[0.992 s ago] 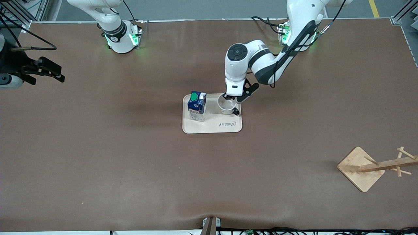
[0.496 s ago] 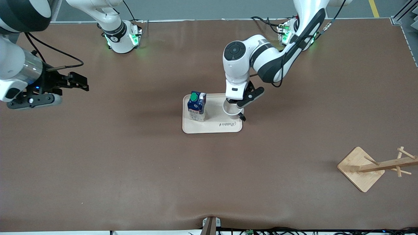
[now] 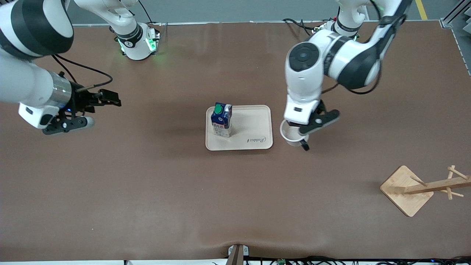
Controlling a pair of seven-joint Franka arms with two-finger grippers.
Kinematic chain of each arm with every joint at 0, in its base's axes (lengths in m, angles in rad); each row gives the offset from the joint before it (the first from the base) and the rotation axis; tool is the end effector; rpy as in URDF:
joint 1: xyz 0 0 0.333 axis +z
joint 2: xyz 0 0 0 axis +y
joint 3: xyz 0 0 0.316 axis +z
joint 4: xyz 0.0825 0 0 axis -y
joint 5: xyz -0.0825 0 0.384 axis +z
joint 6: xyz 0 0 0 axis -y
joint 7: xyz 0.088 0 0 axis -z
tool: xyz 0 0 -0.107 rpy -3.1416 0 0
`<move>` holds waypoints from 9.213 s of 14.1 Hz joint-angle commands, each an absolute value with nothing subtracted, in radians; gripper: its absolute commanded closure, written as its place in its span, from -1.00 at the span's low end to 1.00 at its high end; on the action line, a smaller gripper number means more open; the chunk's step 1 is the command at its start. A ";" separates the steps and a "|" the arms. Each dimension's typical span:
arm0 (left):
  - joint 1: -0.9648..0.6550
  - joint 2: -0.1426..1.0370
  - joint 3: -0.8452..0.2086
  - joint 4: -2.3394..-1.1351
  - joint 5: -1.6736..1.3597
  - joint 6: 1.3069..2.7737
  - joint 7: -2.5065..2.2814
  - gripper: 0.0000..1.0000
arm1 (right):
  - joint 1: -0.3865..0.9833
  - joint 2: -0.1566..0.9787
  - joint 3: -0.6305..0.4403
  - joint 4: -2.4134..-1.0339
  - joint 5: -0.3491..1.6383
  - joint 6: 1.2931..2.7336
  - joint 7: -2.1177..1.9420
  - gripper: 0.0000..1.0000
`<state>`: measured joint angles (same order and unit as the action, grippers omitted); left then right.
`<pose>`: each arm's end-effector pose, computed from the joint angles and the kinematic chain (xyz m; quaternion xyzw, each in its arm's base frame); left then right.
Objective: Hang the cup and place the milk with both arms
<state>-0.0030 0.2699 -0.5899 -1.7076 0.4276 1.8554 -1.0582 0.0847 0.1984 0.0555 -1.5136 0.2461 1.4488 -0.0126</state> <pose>0.5485 -0.2963 0.4502 -0.9769 -0.1680 -0.0707 0.1117 0.5831 0.1082 0.5319 -0.9804 -0.0741 0.1379 0.1196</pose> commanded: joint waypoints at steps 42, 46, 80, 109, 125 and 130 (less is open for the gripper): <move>0.692 0.359 -0.563 -1.416 0.121 1.853 0.589 1.00 | 0.650 0.554 0.057 -1.488 0.269 1.868 0.819 -1.00; 0.692 0.368 -0.545 -1.416 0.120 1.865 0.589 1.00 | 0.640 0.560 0.052 -1.486 0.209 1.871 0.821 -1.00; 0.704 0.173 -0.735 -1.404 0.129 1.575 -0.169 -1.00 | -0.166 0.176 0.029 -1.969 -0.018 1.802 -0.120 1.00; 0.002 -0.072 -0.063 -1.537 0.032 1.394 -0.118 -1.00 | -0.178 0.158 0.032 -2.054 -0.014 1.844 -0.150 -1.00; 0.005 -0.121 -0.069 -1.577 0.011 1.413 -0.124 -1.00 | -0.121 0.258 0.035 -1.443 -0.002 1.580 -0.092 -1.00; 0.006 -0.097 -0.069 -1.566 0.012 1.414 -0.121 -1.00 | -0.162 0.190 0.034 -1.451 0.098 1.517 -0.060 -1.00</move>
<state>0.0097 -0.0990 -0.0768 -1.5675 0.0170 1.4061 -0.1313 -0.1228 0.2078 0.0290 -1.4484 0.0344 1.5394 -0.0749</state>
